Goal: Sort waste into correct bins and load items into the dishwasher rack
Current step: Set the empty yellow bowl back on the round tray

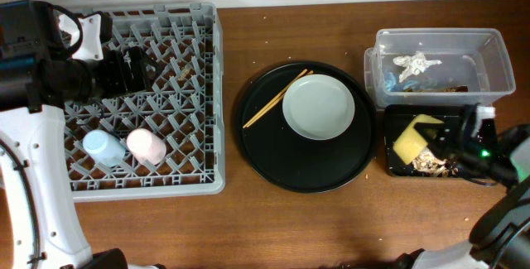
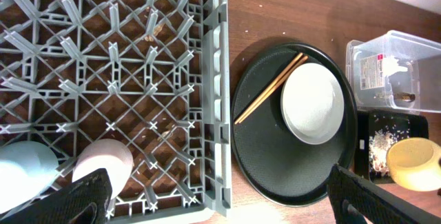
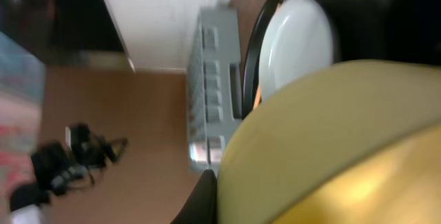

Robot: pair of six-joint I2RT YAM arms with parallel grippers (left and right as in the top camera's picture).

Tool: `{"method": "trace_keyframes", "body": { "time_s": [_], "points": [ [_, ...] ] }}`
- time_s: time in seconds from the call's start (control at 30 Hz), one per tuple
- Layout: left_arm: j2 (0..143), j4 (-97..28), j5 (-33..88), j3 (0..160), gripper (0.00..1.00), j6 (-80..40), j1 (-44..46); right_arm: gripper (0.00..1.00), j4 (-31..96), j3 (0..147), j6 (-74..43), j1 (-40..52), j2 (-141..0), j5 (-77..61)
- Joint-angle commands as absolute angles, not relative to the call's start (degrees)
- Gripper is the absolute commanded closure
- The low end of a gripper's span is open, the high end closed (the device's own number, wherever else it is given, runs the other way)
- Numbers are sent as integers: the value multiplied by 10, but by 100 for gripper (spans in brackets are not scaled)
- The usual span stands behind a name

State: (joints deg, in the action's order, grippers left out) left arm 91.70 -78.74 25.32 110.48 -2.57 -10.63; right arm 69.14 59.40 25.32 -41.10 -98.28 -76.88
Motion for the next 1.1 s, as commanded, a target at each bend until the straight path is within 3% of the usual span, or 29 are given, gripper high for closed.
{"method": "trace_keyframes", "body": {
  "time_s": [0.0, 0.27, 0.4, 0.47, 0.57, 0.63, 0.67, 0.73, 0.77, 0.83, 1.07],
  "points": [
    [910, -788, 261, 1113, 1, -14, -105, 96, 716, 628, 293, -298, -896, -644],
    [910, -788, 261, 1113, 1, -14, -105, 96, 536, 630, 23, 136, -853, -269],
    [910, -788, 261, 1113, 1, -14, -105, 96, 452, 630, -19, 333, -882, -100],
    [910, -788, 261, 1113, 1, -14, -106, 96, 424, 630, -25, 386, -907, -48],
    [910, -788, 261, 1113, 1, -14, -105, 96, 402, 630, -48, 414, -952, 10],
    [910, -788, 261, 1113, 1, -14, -105, 89, 398, 630, -50, 407, -976, 5],
    [910, -788, 261, 1113, 1, -14, -105, 83, 398, 630, -50, 404, -978, -3],
    [910, -788, 261, 1113, 1, -14, -105, 48, 413, 638, -50, 399, -973, 0],
    [910, -788, 261, 1113, 1, -14, -106, 43, 432, 649, -50, 397, -970, 3],
    [910, -788, 261, 1113, 1, -14, -105, 39, 466, 673, -50, 396, -964, 3],
    [910, -788, 261, 1113, 1, -14, -105, 38, 587, 803, -99, 357, -936, 3]
  ]
}}
